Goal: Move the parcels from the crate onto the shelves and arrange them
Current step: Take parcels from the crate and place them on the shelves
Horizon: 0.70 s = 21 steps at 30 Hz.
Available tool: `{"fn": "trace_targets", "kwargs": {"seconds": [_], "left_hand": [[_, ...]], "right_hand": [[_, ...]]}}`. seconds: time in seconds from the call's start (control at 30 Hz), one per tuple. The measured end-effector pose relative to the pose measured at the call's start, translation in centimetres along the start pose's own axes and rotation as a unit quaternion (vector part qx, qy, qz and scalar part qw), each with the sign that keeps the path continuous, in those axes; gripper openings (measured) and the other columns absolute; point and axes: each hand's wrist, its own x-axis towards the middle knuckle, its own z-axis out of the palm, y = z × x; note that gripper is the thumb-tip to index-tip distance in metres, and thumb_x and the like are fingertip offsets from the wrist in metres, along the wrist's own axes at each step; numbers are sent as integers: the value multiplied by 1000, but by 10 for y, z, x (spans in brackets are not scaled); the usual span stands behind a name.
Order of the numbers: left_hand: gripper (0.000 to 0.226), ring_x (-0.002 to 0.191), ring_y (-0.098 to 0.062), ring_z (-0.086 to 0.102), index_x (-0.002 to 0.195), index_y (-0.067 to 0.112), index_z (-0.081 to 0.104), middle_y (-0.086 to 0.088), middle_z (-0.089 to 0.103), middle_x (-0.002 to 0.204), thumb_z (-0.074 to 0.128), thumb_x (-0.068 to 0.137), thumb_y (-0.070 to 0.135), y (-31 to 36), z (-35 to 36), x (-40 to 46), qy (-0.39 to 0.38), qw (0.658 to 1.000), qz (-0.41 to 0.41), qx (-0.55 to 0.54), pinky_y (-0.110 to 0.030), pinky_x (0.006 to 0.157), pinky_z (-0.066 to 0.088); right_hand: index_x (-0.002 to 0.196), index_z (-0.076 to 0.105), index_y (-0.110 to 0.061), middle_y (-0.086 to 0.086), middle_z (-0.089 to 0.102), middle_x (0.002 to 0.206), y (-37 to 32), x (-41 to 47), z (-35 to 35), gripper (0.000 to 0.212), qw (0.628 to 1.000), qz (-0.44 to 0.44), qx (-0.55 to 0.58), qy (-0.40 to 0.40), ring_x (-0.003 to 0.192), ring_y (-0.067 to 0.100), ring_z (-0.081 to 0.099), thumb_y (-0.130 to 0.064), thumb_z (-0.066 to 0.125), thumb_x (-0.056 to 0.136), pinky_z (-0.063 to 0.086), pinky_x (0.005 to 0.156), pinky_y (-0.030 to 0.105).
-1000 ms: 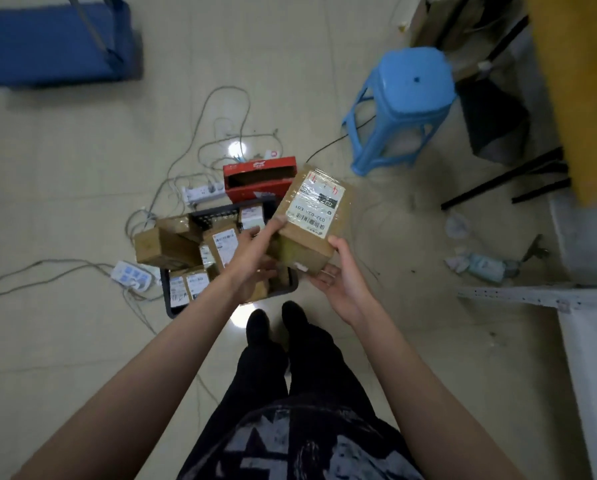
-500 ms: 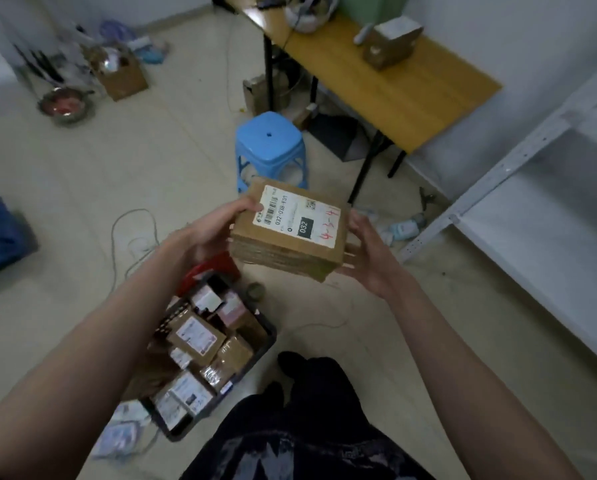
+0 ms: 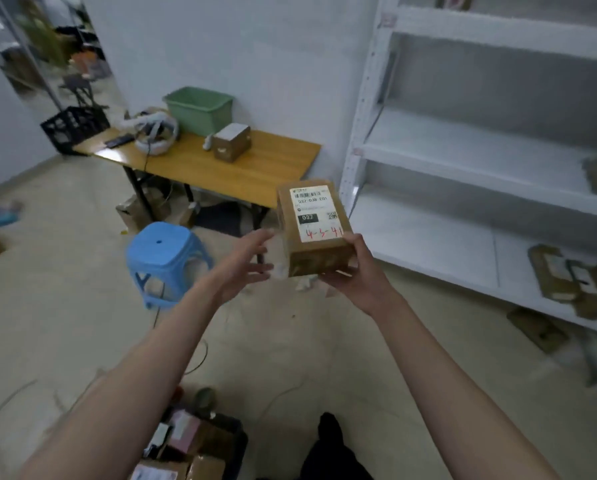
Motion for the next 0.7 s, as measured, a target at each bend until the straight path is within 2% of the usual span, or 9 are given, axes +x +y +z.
{"fn": "trace_targets", "kwargs": {"seconds": [0.07,0.17,0.23,0.33,0.5,0.7], "left_hand": [[57,112,-26,60,134,39,46,1,48,137,63,84,59,17,36,4,-66,997,24,39,-44,97,51],[53,110,-22,60,132,45,48,6,54,128,66,84,56,42,85,7,-118,989,55,64,-35,85,53],[41,108,-20,60,126,45,52,5,56,125,65,88,48,55,110,9,-123,987,77,64,-33,83,55],[53,112,-20,60,136,38,48,3,57,127,68,87,43,76,139,18,-140,983,103,63,-40,91,56],[52,109,-23,63,132,37,49,-1,59,125,69,85,44,131,197,31,-144,974,157,82,-45,97,53],[46,105,-28,64,130,35,47,-2,59,123,65,89,45,191,273,40,-147,960,217,100,-46,96,53]], "right_hand": [[126,66,-17,20,61,129,-18,-10,-11,43,999,-33,5,18,120,32,59,-40,66,89,48,103,55],[126,67,-19,17,65,129,-43,-24,-28,42,997,-75,20,26,124,34,59,-42,61,92,45,108,54],[130,63,-19,15,67,127,-61,-35,-39,42,995,-96,12,24,112,31,64,-42,56,95,43,109,51],[125,64,-25,16,66,128,-91,-47,-59,41,991,-106,-39,75,101,27,64,-48,57,93,47,105,46],[116,62,-33,2,64,117,-163,-65,-87,29,970,-163,-147,104,114,22,61,-50,47,98,49,105,45],[117,65,-33,-3,65,111,-249,-77,-123,30,951,-229,-181,100,109,21,62,-44,44,99,47,105,41]]}}
